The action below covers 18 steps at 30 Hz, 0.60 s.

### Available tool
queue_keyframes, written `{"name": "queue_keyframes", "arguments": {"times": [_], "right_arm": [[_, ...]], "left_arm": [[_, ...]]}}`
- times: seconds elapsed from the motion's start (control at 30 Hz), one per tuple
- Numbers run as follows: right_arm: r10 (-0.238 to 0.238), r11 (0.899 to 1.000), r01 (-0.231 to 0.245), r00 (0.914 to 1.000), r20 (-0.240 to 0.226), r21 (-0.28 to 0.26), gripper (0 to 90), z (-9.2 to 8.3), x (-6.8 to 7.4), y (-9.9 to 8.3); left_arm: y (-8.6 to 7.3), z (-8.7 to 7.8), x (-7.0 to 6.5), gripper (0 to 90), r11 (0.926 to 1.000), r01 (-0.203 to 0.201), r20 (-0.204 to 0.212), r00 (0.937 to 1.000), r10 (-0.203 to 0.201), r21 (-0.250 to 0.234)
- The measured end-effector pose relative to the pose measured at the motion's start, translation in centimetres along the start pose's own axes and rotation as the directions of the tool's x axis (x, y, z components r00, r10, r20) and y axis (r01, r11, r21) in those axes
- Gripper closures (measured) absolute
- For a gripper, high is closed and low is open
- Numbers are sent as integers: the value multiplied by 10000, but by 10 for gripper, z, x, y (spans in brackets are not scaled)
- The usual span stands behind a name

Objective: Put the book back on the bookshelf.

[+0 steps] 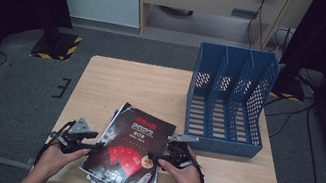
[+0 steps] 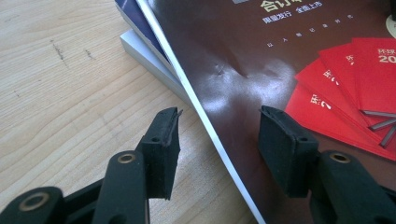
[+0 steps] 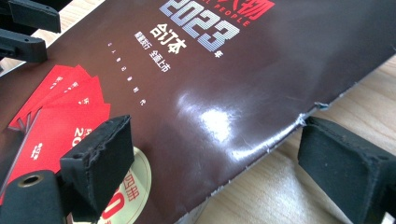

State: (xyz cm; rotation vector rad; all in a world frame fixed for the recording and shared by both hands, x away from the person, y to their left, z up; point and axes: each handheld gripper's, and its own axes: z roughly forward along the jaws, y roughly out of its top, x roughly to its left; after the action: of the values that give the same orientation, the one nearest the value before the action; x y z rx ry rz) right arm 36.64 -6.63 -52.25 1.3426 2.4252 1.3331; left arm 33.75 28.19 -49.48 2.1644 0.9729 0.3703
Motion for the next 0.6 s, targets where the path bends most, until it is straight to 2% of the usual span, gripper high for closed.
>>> {"name": "queue_keyframes", "arguments": {"times": [0.1,0.23,0.33,0.43,0.6], "right_arm": [[-272,9995,273,9996,94,-140,131,-2,3,3],[-334,9975,337,9994,57,-623,161,-10,8,8],[-389,9953,370,9990,-198,-892,175,-14,13,19],[-630,9954,588,9965,-547,-753,186,-12,23,31],[-894,9954,862,9924,-845,-415,193,-5,34,48]], "left_arm": [[0,0,1,480,10000,55,57,10000,-55,18],[0,0,2,480,9999,128,112,9999,-128,56],[0,-1,2,480,9998,167,90,9998,-168,101],[0,-1,2,480,9997,175,70,9998,-176,158],[0,-1,3,480,9994,256,99,9996,-258,214]]}}
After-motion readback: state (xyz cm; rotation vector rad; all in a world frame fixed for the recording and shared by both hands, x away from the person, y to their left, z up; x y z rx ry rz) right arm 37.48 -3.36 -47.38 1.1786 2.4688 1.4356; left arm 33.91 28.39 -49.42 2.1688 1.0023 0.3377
